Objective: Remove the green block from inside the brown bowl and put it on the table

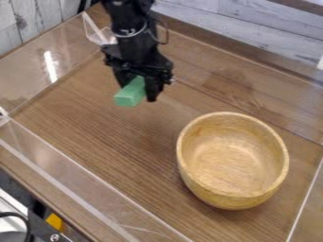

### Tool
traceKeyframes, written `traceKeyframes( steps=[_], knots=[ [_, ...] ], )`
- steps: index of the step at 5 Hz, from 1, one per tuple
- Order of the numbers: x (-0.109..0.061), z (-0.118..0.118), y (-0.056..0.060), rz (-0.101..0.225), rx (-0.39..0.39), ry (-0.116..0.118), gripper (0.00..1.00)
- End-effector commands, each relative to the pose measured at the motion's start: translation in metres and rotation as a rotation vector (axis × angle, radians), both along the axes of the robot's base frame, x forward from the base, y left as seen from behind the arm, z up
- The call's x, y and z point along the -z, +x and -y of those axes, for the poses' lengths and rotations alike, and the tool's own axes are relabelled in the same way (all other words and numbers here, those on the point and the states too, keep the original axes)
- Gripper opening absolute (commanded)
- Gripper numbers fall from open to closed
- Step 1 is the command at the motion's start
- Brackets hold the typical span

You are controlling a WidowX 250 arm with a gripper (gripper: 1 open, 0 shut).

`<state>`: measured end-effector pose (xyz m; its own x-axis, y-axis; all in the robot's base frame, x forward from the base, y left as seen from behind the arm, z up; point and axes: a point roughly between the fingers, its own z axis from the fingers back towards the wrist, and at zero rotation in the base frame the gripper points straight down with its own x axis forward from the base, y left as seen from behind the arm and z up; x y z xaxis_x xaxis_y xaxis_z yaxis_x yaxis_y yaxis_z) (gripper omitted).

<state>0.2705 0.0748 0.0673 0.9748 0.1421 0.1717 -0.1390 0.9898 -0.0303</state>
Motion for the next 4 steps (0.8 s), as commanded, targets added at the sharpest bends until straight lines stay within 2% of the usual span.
traceKeyframes(
  steps=[1,3,4],
  knots=[
    [0.001,-0.016,-0.005,0.046,-0.036,0.037,0.00],
    [-0.008,-0.034,-0.016,0.028,0.059,0.065,0.00],
    [0.009,-0.038,-0.019,0.015,0.049,0.072,0.00]
  ],
)
